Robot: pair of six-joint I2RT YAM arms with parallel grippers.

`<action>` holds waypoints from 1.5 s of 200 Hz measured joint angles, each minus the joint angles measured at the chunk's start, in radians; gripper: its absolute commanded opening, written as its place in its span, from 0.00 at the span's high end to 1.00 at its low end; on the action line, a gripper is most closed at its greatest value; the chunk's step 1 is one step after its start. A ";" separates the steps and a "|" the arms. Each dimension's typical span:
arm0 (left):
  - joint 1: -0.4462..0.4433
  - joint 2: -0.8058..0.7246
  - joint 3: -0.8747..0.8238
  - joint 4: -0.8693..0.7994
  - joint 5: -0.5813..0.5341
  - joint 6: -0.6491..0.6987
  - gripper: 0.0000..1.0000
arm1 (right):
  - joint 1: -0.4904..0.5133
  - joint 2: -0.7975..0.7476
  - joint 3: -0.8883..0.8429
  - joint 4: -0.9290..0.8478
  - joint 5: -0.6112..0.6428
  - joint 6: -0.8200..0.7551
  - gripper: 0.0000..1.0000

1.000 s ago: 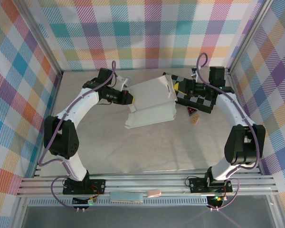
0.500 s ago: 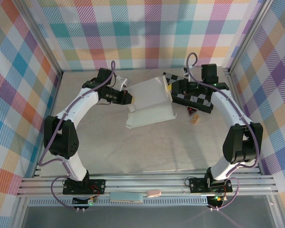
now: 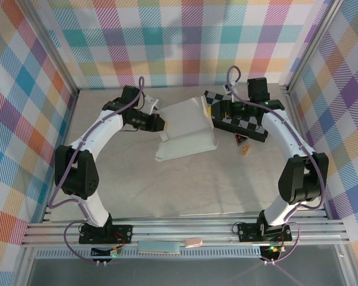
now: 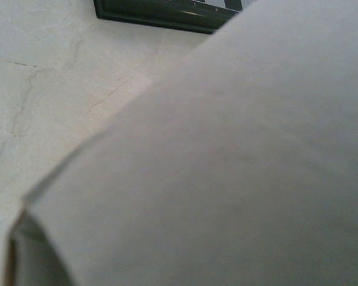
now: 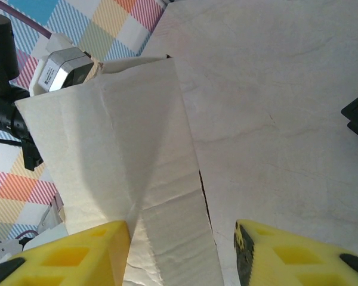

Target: Fold the paper box

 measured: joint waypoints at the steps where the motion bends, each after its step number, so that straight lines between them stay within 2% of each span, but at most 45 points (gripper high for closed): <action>1: 0.000 0.000 0.000 0.000 0.000 0.000 1.00 | 0.000 0.000 0.000 -0.001 0.000 0.000 0.49; 160: -0.001 0.000 0.000 0.001 0.005 0.005 1.00 | 0.006 0.001 0.042 -0.062 -0.080 -0.001 0.43; 192: -0.001 -0.001 0.000 0.001 0.005 0.007 1.00 | 0.013 0.001 0.064 -0.091 -0.066 -0.026 0.49; 231: -0.002 -0.001 0.000 -0.002 -0.002 0.007 1.00 | 0.049 0.011 0.097 -0.127 0.026 -0.068 0.49; 300: -0.008 -0.001 0.000 -0.036 -0.060 0.023 1.00 | 0.136 0.032 0.114 -0.148 0.349 -0.098 0.75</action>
